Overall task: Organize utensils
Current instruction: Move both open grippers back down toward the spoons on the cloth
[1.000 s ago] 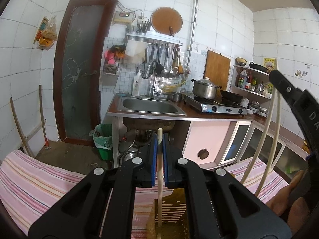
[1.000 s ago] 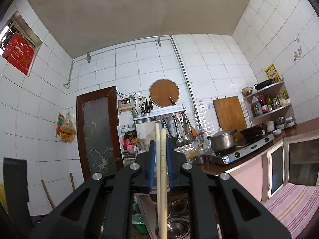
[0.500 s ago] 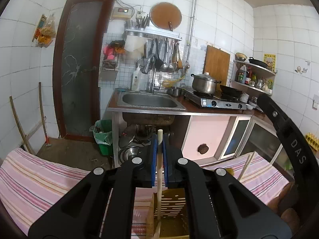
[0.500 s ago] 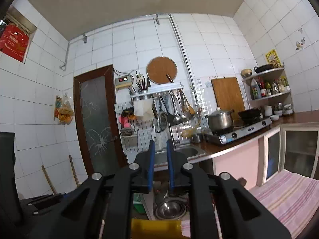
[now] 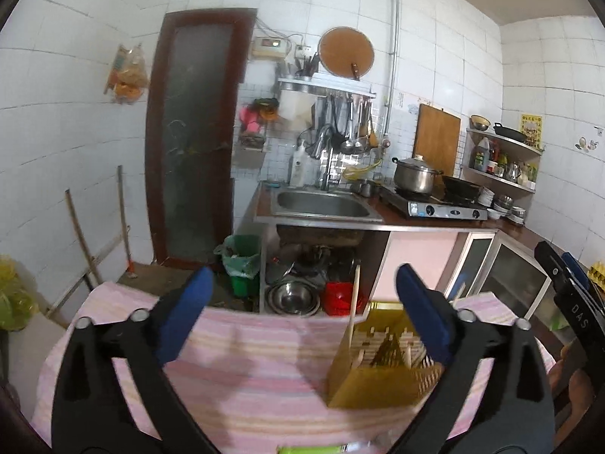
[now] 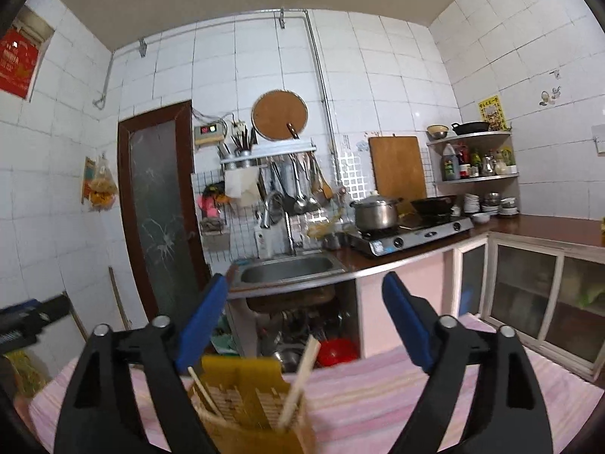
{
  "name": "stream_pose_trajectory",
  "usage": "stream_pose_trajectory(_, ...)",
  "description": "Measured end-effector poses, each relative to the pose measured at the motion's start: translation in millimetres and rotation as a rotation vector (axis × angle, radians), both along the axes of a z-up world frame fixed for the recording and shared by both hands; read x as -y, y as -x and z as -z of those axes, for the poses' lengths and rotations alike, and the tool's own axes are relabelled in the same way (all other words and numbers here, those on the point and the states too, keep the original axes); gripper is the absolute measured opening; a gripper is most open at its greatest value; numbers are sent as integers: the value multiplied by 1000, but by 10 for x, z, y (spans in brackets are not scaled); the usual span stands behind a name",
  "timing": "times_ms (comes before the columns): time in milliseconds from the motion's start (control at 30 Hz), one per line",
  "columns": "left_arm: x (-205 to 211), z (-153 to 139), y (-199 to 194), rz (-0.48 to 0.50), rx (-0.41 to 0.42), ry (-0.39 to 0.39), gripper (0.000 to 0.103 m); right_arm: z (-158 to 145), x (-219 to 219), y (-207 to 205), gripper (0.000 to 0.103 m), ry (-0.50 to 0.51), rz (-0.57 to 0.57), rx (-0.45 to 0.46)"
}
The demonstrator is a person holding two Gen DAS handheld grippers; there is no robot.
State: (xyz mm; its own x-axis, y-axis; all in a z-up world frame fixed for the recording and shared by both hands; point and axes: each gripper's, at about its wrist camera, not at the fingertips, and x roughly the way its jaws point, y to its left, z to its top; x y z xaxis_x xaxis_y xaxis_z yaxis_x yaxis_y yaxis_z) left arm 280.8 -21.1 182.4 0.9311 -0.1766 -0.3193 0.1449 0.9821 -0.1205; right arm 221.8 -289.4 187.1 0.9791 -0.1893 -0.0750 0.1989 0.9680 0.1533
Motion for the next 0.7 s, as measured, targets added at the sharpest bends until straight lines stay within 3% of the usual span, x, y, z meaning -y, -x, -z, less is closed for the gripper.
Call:
stream_pose_trajectory(133,-102,141,332,4,-35,-18,98,166,-76,229,90,44,8,-68)
stream_pose_trajectory(333,-238,572,670,-6,-94,-74,98,578,-201,488,91,73,12,-182)
stream_pose_trajectory(500,-394,993,743,-52,-171,-97,98,974,-300,594,91,79,16,-286)
stream_pose_trajectory(700,-405,1501,734,-39,-273,-152,98,1508,-450,591,91,47,-22,-460)
